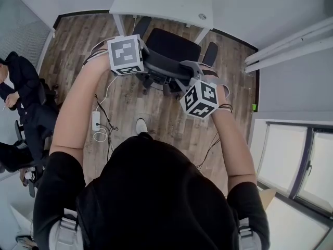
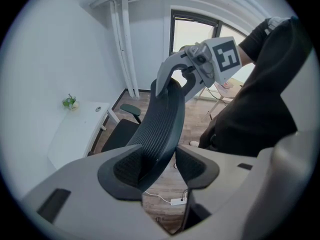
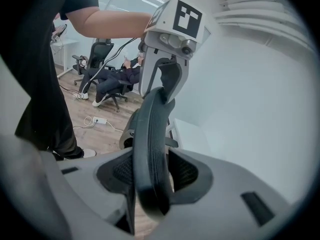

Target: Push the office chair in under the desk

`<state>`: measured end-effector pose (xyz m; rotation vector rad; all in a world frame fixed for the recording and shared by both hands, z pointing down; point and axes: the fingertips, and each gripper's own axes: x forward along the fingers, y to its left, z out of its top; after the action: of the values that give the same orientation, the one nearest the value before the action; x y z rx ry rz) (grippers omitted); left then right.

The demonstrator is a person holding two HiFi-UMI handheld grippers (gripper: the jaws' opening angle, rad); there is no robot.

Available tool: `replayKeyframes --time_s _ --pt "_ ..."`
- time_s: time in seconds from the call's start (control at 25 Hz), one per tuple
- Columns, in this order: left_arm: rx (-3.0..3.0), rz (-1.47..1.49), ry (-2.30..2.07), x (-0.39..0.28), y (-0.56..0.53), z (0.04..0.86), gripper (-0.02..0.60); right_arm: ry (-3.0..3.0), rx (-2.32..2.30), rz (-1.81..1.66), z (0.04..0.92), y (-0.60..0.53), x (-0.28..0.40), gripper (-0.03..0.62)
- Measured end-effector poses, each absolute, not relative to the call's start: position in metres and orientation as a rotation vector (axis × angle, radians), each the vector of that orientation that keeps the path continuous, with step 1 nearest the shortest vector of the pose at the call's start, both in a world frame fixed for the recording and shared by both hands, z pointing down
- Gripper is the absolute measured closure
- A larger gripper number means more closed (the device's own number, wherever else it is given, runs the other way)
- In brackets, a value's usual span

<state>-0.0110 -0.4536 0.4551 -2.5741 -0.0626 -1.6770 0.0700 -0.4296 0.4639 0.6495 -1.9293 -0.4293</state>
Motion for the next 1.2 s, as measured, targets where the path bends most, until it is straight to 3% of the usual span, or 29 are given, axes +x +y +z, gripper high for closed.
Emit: replayKeyframes --time_s 0.64,1.2 --pt "-2.596 -1.624 -0.139 -0.019 -0.497 0.452 0.374 -1.932 0.706 -0.366 0.461 -0.468 0.059 0.419" --pt "-2.670 -1.443 -0.140 -0.025 -0.469 0.448 0.364 -1.967 0.635 -0.268 0.465 -0.432 0.052 0.418"
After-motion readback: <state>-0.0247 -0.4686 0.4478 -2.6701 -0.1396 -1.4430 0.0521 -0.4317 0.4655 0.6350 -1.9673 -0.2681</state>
